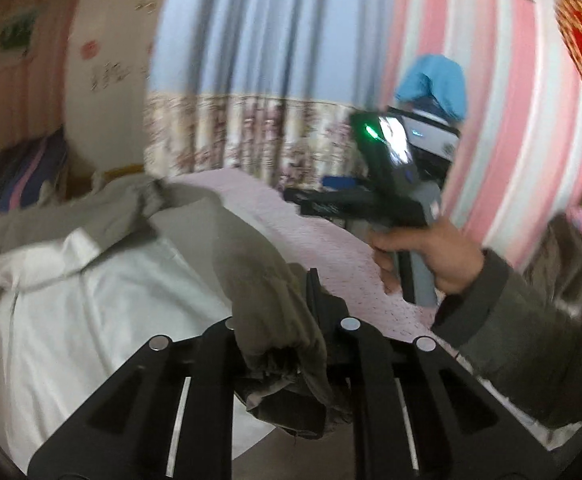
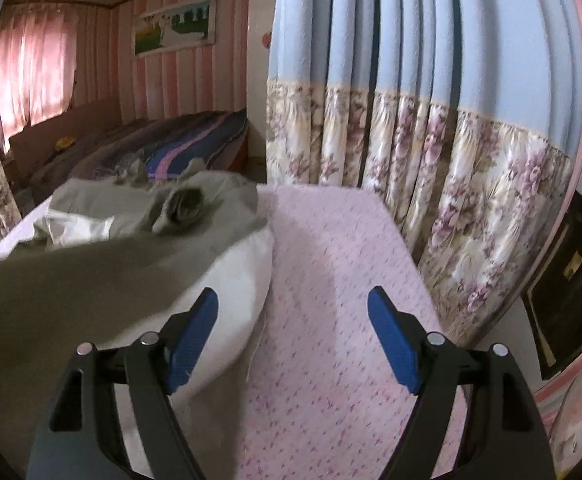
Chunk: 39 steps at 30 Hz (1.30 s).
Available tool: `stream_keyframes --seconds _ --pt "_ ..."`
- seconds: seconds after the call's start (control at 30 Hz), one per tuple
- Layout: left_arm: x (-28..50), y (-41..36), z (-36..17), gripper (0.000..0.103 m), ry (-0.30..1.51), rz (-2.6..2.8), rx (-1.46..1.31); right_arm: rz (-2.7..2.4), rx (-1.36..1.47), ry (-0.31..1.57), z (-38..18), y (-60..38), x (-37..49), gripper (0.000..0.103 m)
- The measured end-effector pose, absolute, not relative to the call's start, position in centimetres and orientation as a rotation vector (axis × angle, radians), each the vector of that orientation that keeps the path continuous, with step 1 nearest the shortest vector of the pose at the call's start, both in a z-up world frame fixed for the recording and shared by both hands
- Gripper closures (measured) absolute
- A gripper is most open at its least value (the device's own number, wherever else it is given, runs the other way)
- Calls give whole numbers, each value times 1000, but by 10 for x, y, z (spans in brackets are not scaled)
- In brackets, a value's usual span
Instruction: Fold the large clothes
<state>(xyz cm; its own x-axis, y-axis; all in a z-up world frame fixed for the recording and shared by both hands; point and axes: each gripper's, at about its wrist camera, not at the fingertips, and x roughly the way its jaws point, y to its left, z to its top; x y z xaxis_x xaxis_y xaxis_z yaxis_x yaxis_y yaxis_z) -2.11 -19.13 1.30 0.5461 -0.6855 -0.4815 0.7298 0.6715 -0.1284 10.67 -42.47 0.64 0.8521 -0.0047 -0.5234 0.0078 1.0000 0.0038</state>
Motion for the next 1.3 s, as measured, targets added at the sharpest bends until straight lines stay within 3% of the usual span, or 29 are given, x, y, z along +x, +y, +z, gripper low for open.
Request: stream_keyframes --seconds 0.27,0.53,0.6,0.7,0.77,0.87,0.97,1.1,1.3 --pt "-21 -223 -7 91 590 -914 83 253 -3 633 29 -388 142 23" --pt "-26 -214 -31 91 608 -772 27 392 -162 895 -19 -306 217 24" --pt "-29 -213 -34 90 599 -713 32 412 -192 952 -34 -292 225 26" --pt "-34 -207 -32 90 559 -612 45 417 -257 987 -51 -281 211 42" --pt "-35 -198 -28 90 530 -527 22 459 -243 930 -50 -287 192 46" --pt "-28 -163 -19 90 506 -410 -119 569 -195 728 -26 -311 156 42" --pt "-22 -124 -9 90 514 -327 -230 635 -258 521 -14 -354 109 31" --pt "-13 -91 6 90 536 -296 -317 661 -258 531 -37 -386 99 30" --pt "-11 -111 38 90 496 -362 -300 674 -270 499 -70 -379 95 30"
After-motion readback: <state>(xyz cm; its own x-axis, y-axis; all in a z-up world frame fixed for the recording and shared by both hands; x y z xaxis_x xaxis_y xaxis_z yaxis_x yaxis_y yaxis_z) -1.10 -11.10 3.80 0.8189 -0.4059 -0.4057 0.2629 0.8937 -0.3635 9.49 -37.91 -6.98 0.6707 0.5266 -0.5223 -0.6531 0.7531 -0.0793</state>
